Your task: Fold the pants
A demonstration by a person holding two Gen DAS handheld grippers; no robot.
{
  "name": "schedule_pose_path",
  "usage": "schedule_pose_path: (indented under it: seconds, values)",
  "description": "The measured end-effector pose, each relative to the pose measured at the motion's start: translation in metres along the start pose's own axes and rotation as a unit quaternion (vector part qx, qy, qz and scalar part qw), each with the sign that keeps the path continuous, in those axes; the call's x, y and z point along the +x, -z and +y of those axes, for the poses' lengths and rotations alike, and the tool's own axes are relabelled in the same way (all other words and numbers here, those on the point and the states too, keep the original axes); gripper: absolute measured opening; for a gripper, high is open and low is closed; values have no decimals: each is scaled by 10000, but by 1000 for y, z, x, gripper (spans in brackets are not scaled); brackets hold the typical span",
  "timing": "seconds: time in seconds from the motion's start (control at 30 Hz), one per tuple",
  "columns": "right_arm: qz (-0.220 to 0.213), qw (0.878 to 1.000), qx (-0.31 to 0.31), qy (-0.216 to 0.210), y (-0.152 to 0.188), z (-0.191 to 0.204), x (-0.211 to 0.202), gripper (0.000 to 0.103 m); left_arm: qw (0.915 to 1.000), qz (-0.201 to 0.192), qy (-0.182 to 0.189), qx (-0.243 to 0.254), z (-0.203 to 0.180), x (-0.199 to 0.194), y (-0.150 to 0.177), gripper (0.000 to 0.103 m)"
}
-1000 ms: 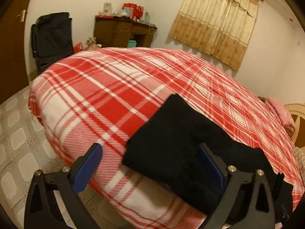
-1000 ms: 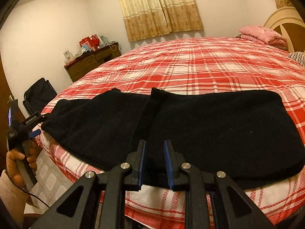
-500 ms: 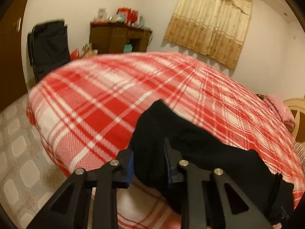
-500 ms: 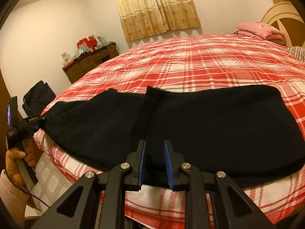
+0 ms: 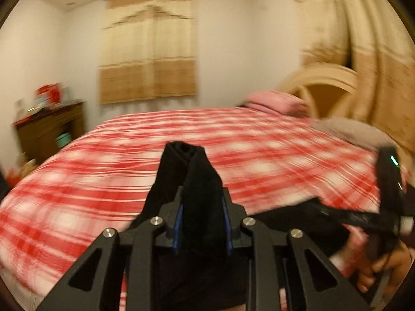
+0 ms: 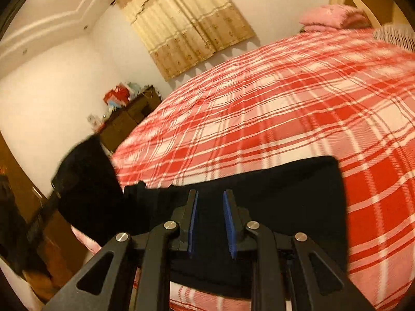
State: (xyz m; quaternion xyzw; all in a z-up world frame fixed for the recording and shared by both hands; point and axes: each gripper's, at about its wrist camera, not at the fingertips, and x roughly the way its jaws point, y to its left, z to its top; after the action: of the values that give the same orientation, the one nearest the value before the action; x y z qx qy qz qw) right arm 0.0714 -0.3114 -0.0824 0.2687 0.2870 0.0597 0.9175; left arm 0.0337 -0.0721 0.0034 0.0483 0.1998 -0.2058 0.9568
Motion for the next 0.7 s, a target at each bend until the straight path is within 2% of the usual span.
schedule_pose_path:
  seconds: [0.17,0.3,0.37,0.4,0.43,0.47,0.53,0.63,0.7]
  values:
    - [102,9989,411,-219,2,-27,-2,21,9963,362,274,723,-63,37,29,26]
    - [237,9908,904,-980,4,-39,4,23,9904,493,109,1290,-81,51,53,27]
    - [285,9866,1070,-1199,5,-40,7,43,9886,619,185,1361,-78,55,58,37]
    - [249,9850,1119,-1287,6,-39,8,56,9875,697,305,1377,-76,56,61,45]
    - [244,9850,1099,-1306,6,-37,8,59,9868,723,353,1405,-77,56,62,53]
    - [302,9857,1014,-1310,7,-33,11,59,9857,725,402,1467,-79,57,64,56]
    - [392,9863,922,-1313,8,-27,14,59,9810,711,511,1732,-86,52,69,74]
    - [482,9866,887,-1282,11,-25,19,59,9736,556,610,2128,-87,36,72,85]
    - [572,9872,864,-1211,12,-24,23,59,9737,398,625,2153,-78,21,69,92]
